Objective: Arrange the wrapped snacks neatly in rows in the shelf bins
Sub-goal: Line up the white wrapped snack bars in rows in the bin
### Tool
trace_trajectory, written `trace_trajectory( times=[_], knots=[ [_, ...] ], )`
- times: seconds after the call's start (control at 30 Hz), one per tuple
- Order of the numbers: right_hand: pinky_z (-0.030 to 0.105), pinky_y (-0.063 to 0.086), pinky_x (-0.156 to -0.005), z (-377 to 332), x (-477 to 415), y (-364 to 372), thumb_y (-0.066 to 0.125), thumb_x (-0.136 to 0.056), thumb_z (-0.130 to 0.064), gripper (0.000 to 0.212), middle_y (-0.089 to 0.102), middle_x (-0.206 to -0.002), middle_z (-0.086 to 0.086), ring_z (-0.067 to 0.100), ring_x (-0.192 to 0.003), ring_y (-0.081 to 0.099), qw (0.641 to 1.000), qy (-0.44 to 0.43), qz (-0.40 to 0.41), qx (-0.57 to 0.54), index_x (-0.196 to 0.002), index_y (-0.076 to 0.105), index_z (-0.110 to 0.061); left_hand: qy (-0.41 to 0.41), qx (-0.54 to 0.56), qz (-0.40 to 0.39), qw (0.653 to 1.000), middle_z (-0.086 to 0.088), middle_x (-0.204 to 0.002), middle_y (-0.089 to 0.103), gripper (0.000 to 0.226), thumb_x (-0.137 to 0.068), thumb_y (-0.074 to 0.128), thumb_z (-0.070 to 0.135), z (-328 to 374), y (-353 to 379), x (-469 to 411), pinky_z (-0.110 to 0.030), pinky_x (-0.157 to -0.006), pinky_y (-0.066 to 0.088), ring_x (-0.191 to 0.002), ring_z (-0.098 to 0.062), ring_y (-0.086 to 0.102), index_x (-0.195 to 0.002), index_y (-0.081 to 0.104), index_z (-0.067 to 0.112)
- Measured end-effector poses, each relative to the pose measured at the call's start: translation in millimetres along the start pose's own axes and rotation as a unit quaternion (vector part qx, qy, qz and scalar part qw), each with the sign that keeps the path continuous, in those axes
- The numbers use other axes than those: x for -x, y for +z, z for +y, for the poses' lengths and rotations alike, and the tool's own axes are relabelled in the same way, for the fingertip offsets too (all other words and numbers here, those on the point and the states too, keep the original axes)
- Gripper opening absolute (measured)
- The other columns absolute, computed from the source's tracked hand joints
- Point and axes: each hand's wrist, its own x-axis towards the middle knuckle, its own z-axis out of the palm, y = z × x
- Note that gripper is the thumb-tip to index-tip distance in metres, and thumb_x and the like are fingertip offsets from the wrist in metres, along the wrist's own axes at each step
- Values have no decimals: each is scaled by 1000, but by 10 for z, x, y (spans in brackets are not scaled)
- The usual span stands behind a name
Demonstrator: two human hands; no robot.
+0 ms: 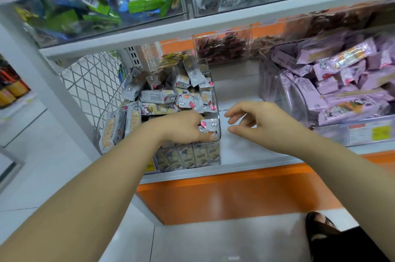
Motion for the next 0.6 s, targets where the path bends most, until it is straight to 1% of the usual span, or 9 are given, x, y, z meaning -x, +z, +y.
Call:
trace_trajectory(
  times=[0.17,0.23,0.27,0.3,0.33,0.37,0.4,0.5,0.6],
  knots=[
    [15,47,-70,53,-6,47,65,-86,-32,17,63,-96,-15,4,-75,59,998,29,-50,12,-101,58,-34,-19,25,-36,999,1,-60,30,47,-88,56,53,-21,-20,-18,-31,-51,19,-51,-15,25,-71,35,15],
    [15,47,-71,67,-5,91,65,-85,-35,17,62,-98,-16,3,-76,60,997,36,-72,14,-101,59,-36,-12,19,-53,998,-3,-61,35,45,-89,53,56,-22,-37,18,-30,-53,23,-52,-18,32,-73,43,15],
    [15,46,-70,72,-6,112,65,-85,-37,17,62,-97,-17,2,-76,60,996,37,-80,15,-100,58,-37,-7,33,-67,997,-7,-68,49,44,-89,49,59,-28,-52,39,-28,-57,31,-59,-21,46,-80,53,16],
    [14,45,-69,75,-10,126,65,-85,-38,17,62,-97,-17,1,-76,59,995,38,-86,16,-99,57,-38,-6,59,-83,995,-6,-93,64,47,-88,44,63,-36,-65,60,-26,-70,40,-82,-22,60,-97,62,20],
    [13,44,-68,79,-13,135,65,-85,-39,17,62,-98,-17,0,-76,59,995,39,-90,17,-99,57,-39,-9,85,-94,992,3,-119,63,55,-87,38,66,-37,-76,86,-28,-88,41,-109,-19,58,-115,61,24],
    [13,44,-68,81,-18,141,65,-85,-39,17,62,-98,-18,0,-77,59,995,40,-92,18,-99,56,-39,-9,97,-102,990,5,-135,54,61,-87,34,67,-37,-83,106,-30,-100,35,-123,-17,50,-124,58,25],
    [13,43,-68,81,-24,141,65,-85,-40,17,61,-98,-18,0,-77,59,995,41,-91,19,-99,56,-39,-4,95,-102,990,4,-138,51,59,-89,32,66,-38,-80,107,-30,-101,33,-125,-16,47,-121,58,24],
    [15,46,-72,84,-43,142,64,-84,-42,21,62,-100,-18,-1,-79,60,996,47,-81,9,-103,56,-38,17,59,-81,995,-2,-97,61,44,-96,32,55,-15,-33,46,-23,-75,36,-92,-25,57,-84,55,19],
    [17,47,-75,76,-47,158,64,-84,-44,28,61,-103,-19,-2,-82,60,995,59,-80,4,-109,57,-34,24,28,-78,996,2,-73,50,41,-97,33,51,15,39,11,-23,-62,35,-70,-17,49,-86,56,18]
  ],
)
